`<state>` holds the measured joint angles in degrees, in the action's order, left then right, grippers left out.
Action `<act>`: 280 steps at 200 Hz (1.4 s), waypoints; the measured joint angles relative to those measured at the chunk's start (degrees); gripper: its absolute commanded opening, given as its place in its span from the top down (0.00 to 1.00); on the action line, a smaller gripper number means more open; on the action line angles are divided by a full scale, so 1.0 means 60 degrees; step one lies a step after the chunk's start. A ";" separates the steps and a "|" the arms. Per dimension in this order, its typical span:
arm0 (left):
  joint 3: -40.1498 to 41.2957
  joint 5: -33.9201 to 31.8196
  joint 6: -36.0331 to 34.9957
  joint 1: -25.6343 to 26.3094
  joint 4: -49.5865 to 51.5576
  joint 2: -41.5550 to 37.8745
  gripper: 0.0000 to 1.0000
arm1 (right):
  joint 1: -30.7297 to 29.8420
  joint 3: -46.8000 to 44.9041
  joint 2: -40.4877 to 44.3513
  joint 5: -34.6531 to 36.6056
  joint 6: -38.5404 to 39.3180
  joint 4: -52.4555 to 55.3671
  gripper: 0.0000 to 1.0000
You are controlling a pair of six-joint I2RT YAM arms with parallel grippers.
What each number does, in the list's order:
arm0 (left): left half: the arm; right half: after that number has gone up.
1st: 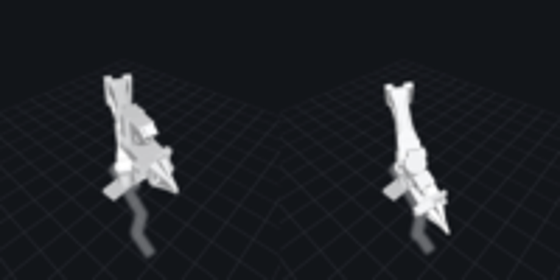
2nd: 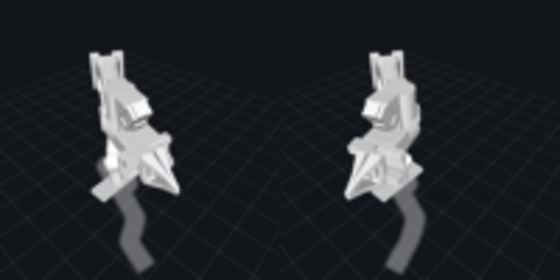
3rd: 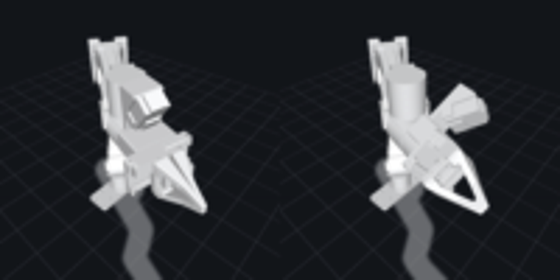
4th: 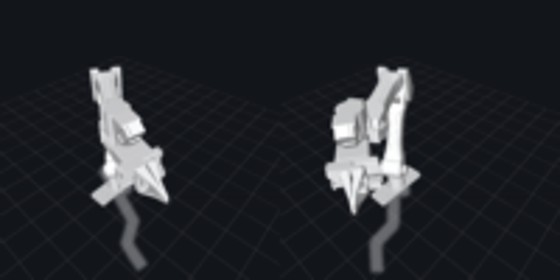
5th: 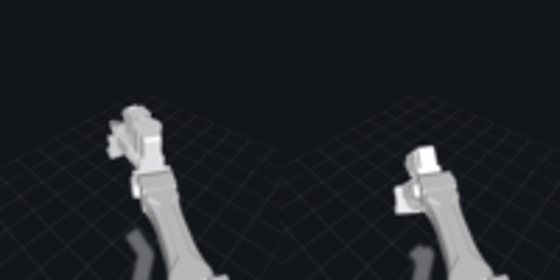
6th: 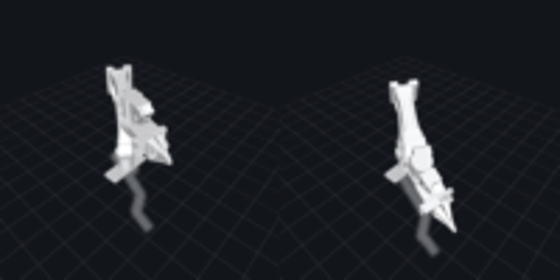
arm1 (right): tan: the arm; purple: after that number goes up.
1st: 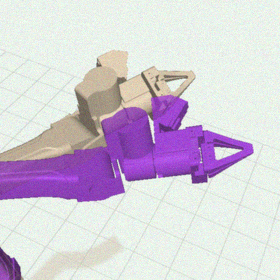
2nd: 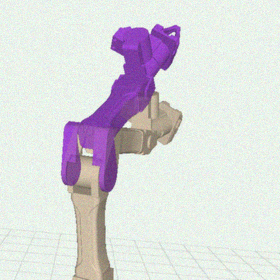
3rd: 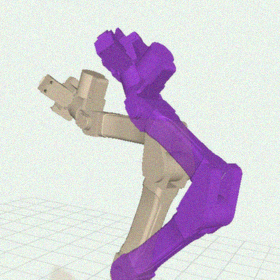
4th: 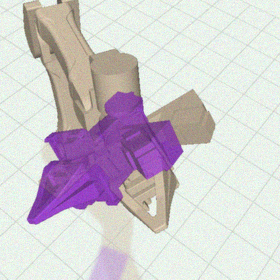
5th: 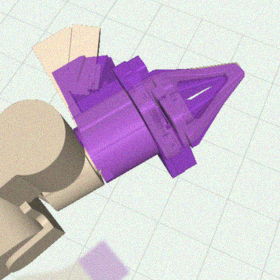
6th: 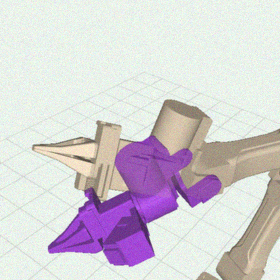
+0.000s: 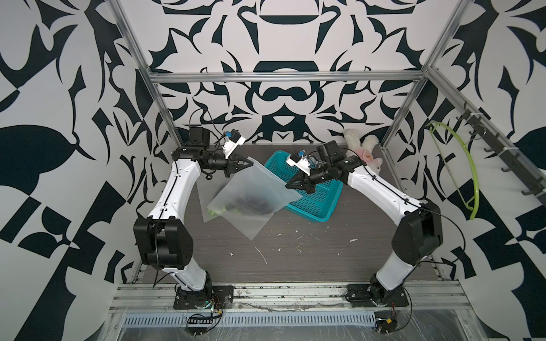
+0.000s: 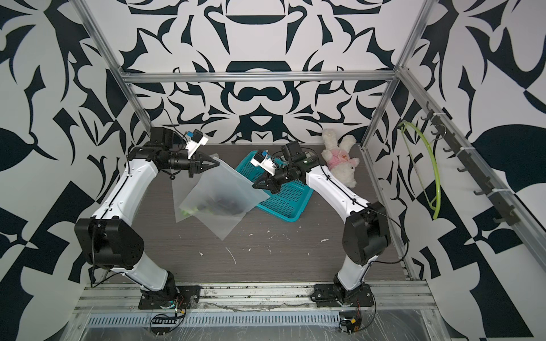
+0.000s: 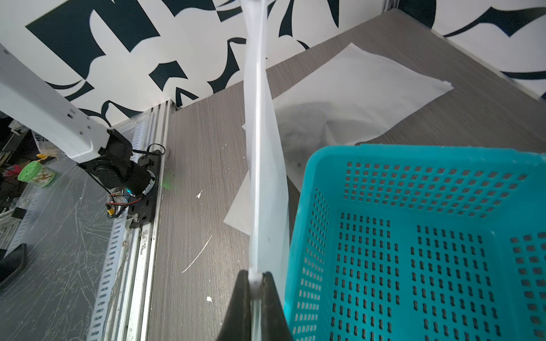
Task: Place the eggplant in a zip-top bag and seal the zipper
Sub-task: Zip the zipper on the zipper food storage bag.
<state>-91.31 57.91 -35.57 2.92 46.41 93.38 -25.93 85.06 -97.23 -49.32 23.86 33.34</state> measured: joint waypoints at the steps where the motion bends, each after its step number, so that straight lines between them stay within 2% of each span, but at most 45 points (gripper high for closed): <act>1: 0.0004 -0.0011 0.0015 -0.0007 -0.0007 0.0000 1.00 | 0.0000 -0.0011 0.0004 0.0007 0.0000 0.0000 0.98; 58: 0.0168 -0.0229 0.0455 -0.0193 -0.0557 -0.0197 1.00 | 0.0397 -0.0831 0.0474 0.0342 -0.0288 0.0058 0.98; 134: 0.0171 -0.0277 0.0503 -0.0226 -0.0692 -0.0197 1.00 | 0.0433 -0.1144 0.0703 0.0543 -0.0539 0.0084 0.96; 150: 0.0182 -0.0321 0.0503 -0.0226 -0.0692 -0.0200 1.00 | 0.0433 -0.1151 0.0703 0.0572 -0.0583 0.0084 0.89; 188: 0.0208 -0.0488 0.0532 -0.0470 -0.0885 -0.0382 1.00 | 0.0528 -0.1479 0.0954 0.0903 -0.0754 0.0346 0.57; 200: 0.0229 -0.0499 0.0546 -0.0535 -0.0925 -0.0499 1.00 | 0.0579 -0.1552 0.1140 0.0954 -0.0900 0.0379 0.52; 243: 0.0437 -0.0725 0.0732 -0.0546 -0.0954 -0.0914 1.00 | 0.0984 -0.1621 0.1912 0.0965 -0.1206 0.0033 0.49; 280: 0.0903 -0.1344 0.1483 -0.0550 -0.1020 -0.1501 1.00 | 0.1137 -0.1814 0.2011 0.0951 -0.1512 -0.0357 0.49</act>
<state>-85.89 49.84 -26.68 -0.38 40.29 84.38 -19.11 74.17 -85.17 -43.62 14.79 31.20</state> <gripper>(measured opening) 0.039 0.509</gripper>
